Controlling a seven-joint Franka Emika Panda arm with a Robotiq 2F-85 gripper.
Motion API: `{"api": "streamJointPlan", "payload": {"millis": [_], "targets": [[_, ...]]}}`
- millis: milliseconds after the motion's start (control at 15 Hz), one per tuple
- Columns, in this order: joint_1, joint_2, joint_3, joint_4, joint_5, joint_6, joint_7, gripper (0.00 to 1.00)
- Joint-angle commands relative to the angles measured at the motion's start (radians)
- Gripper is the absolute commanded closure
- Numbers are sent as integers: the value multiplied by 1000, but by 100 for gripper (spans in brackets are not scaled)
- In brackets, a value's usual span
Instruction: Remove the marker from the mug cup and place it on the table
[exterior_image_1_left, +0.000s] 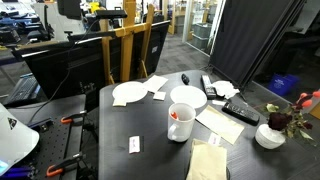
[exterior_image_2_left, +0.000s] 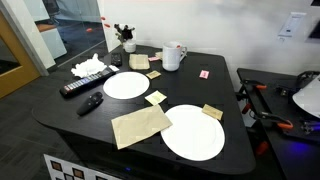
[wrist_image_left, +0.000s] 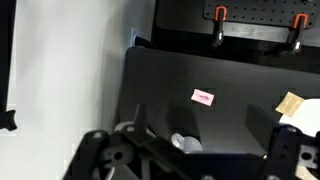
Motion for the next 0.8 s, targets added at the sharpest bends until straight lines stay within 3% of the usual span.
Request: {"api": "streamJointPlan", "payload": {"millis": [0, 733], "targets": [[19, 58, -23, 43, 50, 40, -7, 0], [3, 279, 15, 56, 106, 243, 158, 0]]}}
